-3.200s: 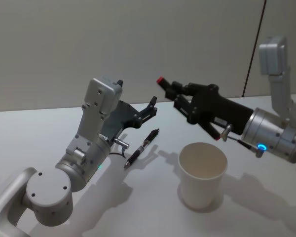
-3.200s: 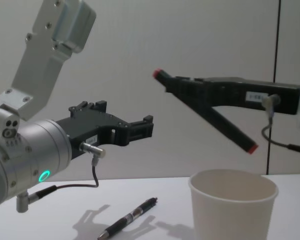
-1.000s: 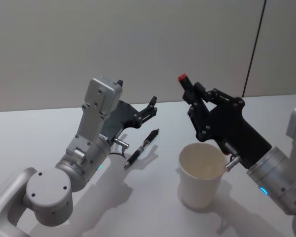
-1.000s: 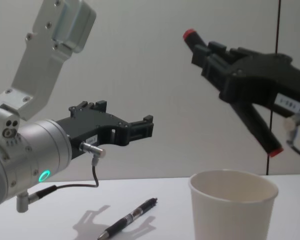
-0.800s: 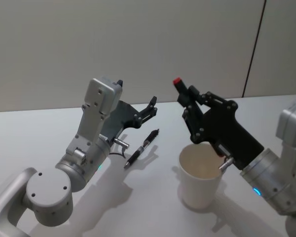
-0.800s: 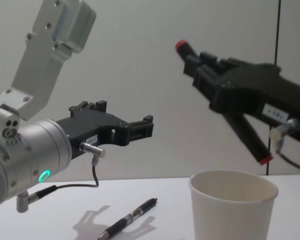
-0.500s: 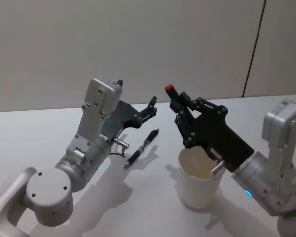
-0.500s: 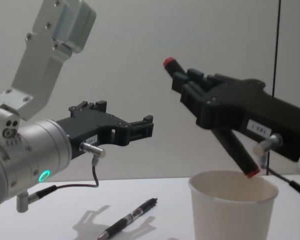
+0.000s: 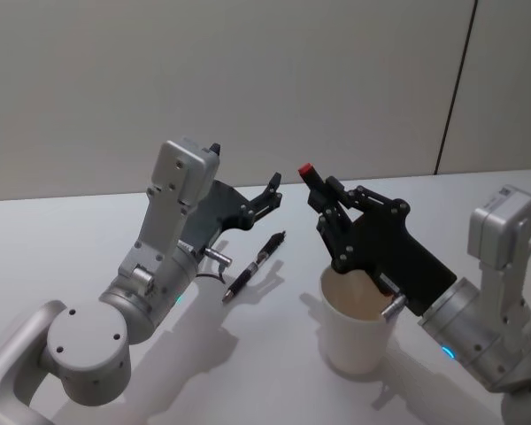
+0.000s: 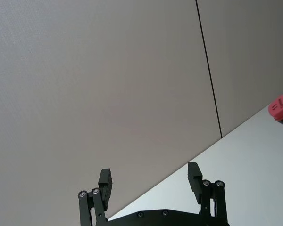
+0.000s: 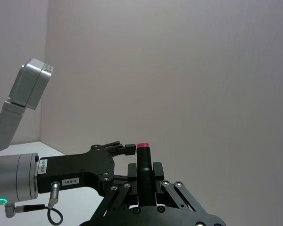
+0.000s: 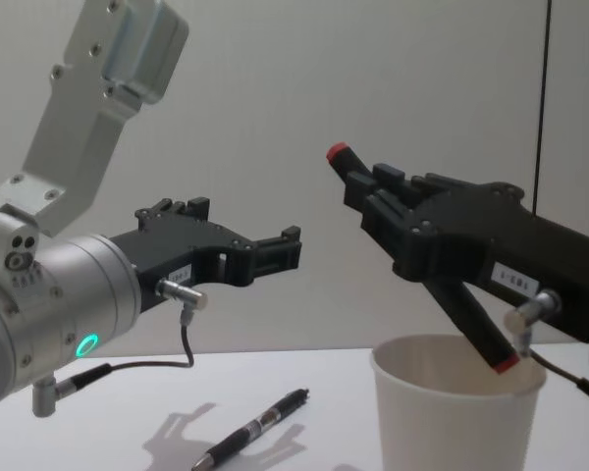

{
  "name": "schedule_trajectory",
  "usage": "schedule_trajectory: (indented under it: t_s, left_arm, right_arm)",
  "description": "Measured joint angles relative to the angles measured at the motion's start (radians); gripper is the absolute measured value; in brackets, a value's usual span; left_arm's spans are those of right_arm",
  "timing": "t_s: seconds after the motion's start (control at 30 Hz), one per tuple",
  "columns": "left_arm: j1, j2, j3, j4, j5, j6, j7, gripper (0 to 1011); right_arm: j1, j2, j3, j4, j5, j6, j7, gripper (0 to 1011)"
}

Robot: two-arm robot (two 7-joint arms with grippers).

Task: Place the pen into the pen holder.

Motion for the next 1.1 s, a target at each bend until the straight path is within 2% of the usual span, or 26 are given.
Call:
schedule_trajectory:
  t_s: [0.2,0.67,0.7,0.73,1.1]
  left_arm:
    - [0.0,0.0,0.0,0.0,0.0,0.0,0.0,1001]
    - [0.0,0.0,0.0,0.0,0.0,0.0,0.0,1001]
    - [0.0,0.0,0.0,0.0,0.0,0.0,0.0,1001]
    - [0.0,0.0,0.0,0.0,0.0,0.0,0.0,1001]
    - [0.0,0.0,0.0,0.0,0.0,0.0,0.0,1001]
  right_arm:
    - [-0.004,0.006,0.004,-0.001,0.005,0.002,0.001,191]
    - [-0.009,0.012,0.008,-0.004,0.01,0.004,0.002,606]
    - [-0.009,0.012,0.008,-0.004,0.01,0.004,0.002,669]
    - [-0.009,0.012,0.008,-0.004,0.01,0.004,0.002,669]
    - [-0.011,0.021,0.016,-0.018,0.019,0.008,0.002,988]
